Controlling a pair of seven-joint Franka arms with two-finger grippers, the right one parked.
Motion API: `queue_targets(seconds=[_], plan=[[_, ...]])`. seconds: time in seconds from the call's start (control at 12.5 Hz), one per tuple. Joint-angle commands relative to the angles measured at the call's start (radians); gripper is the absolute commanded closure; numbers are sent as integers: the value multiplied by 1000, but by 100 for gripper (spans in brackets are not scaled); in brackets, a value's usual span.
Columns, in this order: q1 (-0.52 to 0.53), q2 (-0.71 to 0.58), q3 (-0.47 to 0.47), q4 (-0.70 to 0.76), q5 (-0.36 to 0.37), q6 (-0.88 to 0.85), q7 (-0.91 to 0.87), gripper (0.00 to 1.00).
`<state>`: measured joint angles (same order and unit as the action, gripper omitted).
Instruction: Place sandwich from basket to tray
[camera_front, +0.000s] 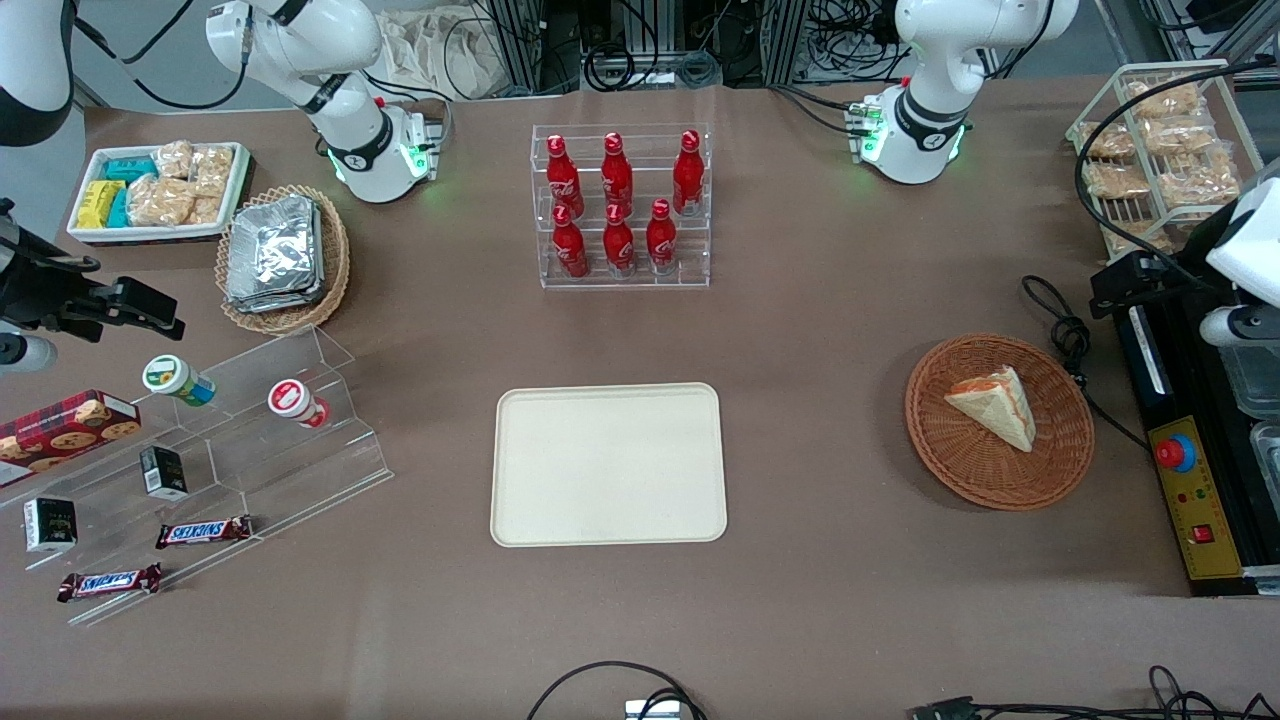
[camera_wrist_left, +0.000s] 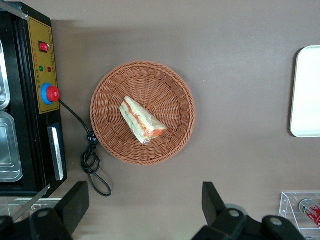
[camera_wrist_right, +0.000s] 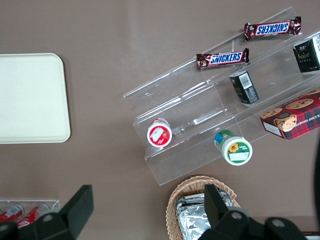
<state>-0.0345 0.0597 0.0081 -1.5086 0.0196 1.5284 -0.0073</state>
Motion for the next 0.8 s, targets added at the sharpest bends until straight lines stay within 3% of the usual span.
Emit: queue_targets(seconds=[0.0, 0.32, 0.4, 0.72], plan=[[1, 2, 0, 17, -7, -16, -10, 0], [2, 23, 1, 10, -3, -13, -28, 0], [1, 31, 1, -2, -6, -4, -101, 0], [2, 2, 30, -226, -4, 200, -236, 0]])
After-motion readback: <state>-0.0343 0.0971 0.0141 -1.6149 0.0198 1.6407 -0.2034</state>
